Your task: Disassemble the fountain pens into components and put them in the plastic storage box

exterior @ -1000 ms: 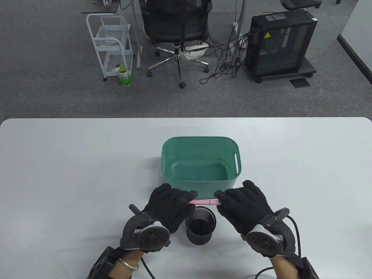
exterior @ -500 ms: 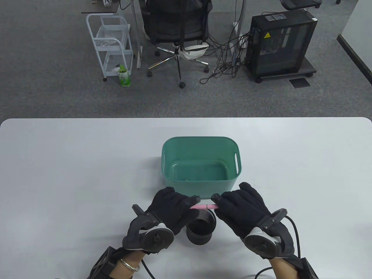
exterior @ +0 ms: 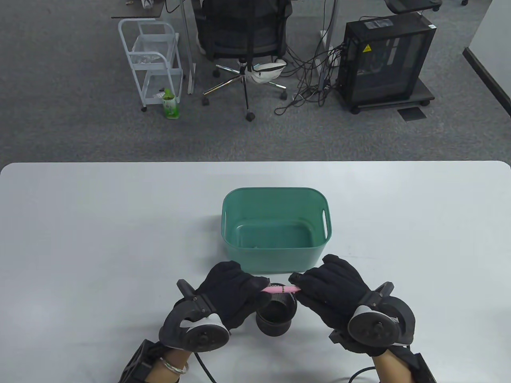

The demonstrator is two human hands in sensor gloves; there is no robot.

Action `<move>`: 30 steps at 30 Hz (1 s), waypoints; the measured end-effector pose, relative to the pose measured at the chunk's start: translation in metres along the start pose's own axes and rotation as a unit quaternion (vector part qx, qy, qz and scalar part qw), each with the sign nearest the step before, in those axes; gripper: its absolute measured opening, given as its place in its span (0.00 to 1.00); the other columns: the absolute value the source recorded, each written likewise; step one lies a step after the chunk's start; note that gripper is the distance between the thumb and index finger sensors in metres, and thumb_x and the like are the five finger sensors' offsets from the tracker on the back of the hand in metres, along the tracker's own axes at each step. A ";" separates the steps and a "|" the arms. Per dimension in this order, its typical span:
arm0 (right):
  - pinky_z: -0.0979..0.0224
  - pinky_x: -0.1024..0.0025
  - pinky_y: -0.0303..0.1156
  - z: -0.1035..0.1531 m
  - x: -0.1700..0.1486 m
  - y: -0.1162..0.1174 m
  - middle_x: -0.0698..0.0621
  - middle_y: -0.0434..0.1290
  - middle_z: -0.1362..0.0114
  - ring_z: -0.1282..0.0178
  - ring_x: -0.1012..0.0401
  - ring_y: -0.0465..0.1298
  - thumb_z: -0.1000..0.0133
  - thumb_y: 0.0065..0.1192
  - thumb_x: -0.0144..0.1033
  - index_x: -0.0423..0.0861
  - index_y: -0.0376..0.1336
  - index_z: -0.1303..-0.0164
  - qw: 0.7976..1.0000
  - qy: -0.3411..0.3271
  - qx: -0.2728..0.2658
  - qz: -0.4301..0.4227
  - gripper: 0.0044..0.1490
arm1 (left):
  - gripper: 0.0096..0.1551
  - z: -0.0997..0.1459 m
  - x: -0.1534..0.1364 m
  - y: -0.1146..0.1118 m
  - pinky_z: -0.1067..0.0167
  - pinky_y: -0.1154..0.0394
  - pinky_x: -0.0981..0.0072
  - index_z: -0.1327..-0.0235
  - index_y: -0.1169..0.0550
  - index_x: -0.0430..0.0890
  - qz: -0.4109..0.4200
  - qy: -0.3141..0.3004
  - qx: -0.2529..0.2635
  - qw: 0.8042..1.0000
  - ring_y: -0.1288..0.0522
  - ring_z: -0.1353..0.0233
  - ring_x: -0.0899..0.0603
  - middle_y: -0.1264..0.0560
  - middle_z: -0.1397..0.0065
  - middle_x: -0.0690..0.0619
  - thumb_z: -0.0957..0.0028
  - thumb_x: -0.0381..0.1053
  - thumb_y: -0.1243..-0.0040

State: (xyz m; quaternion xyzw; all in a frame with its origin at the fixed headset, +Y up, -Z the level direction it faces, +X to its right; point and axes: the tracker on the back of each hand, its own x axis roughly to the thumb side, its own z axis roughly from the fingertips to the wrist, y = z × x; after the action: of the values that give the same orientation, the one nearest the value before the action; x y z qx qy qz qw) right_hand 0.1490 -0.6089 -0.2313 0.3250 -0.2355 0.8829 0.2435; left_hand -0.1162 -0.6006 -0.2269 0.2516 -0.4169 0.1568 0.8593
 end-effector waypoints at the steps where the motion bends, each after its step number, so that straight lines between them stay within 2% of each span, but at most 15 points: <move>1: 0.17 0.50 0.60 0.001 -0.003 -0.004 0.54 0.75 0.38 0.38 0.62 0.75 0.40 0.59 0.50 0.52 0.73 0.36 1.000 0.015 -0.013 0.014 0.26 | 0.26 0.002 -0.004 0.004 0.28 0.31 0.49 0.46 0.13 0.39 -0.011 0.025 0.010 1.000 0.16 0.51 0.49 0.14 0.55 0.57 0.33 0.57 0.45; 3: 0.17 0.52 0.62 0.008 -0.021 -0.025 0.57 0.76 0.38 0.38 0.64 0.75 0.40 0.57 0.52 0.55 0.73 0.36 0.996 0.041 -0.049 0.066 0.26 | 0.26 0.012 -0.023 0.022 0.28 0.30 0.50 0.45 0.14 0.40 -0.021 0.055 0.033 0.998 0.16 0.50 0.50 0.15 0.54 0.58 0.32 0.58 0.46; 6: 0.16 0.49 0.59 0.013 -0.032 -0.048 0.54 0.75 0.36 0.37 0.62 0.75 0.39 0.58 0.51 0.53 0.73 0.34 0.993 0.067 -0.089 0.028 0.26 | 0.26 0.019 -0.032 0.041 0.28 0.31 0.48 0.42 0.14 0.40 -0.008 0.086 0.073 0.994 0.17 0.49 0.48 0.15 0.53 0.57 0.31 0.58 0.46; 7: 0.16 0.50 0.59 0.014 -0.032 -0.051 0.57 0.75 0.36 0.37 0.62 0.75 0.39 0.58 0.51 0.53 0.73 0.34 0.992 0.069 -0.098 0.039 0.26 | 0.26 0.018 -0.032 0.043 0.28 0.31 0.48 0.42 0.14 0.40 -0.009 0.088 0.082 0.993 0.16 0.49 0.48 0.14 0.53 0.57 0.31 0.58 0.46; 16: 0.16 0.50 0.60 0.014 -0.030 -0.048 0.56 0.75 0.36 0.37 0.62 0.75 0.39 0.58 0.52 0.54 0.72 0.34 0.991 0.064 -0.098 0.058 0.27 | 0.26 0.013 -0.025 0.026 0.26 0.32 0.47 0.40 0.15 0.42 -0.042 0.072 0.060 0.995 0.17 0.46 0.48 0.14 0.49 0.57 0.30 0.59 0.47; 30: 0.16 0.50 0.60 0.014 -0.028 -0.047 0.56 0.75 0.36 0.37 0.62 0.75 0.39 0.58 0.52 0.54 0.72 0.34 0.991 0.061 -0.099 0.058 0.27 | 0.26 0.012 -0.026 0.017 0.26 0.32 0.46 0.38 0.16 0.42 -0.046 0.074 0.044 0.995 0.17 0.44 0.47 0.14 0.47 0.56 0.30 0.60 0.47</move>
State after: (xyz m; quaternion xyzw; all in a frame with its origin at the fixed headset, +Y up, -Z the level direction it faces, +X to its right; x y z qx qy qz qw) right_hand 0.2013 -0.5885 -0.2291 0.2306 -0.3253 0.8861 0.2365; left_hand -0.1473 -0.5949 -0.2366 0.2951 -0.3329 0.1536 0.8823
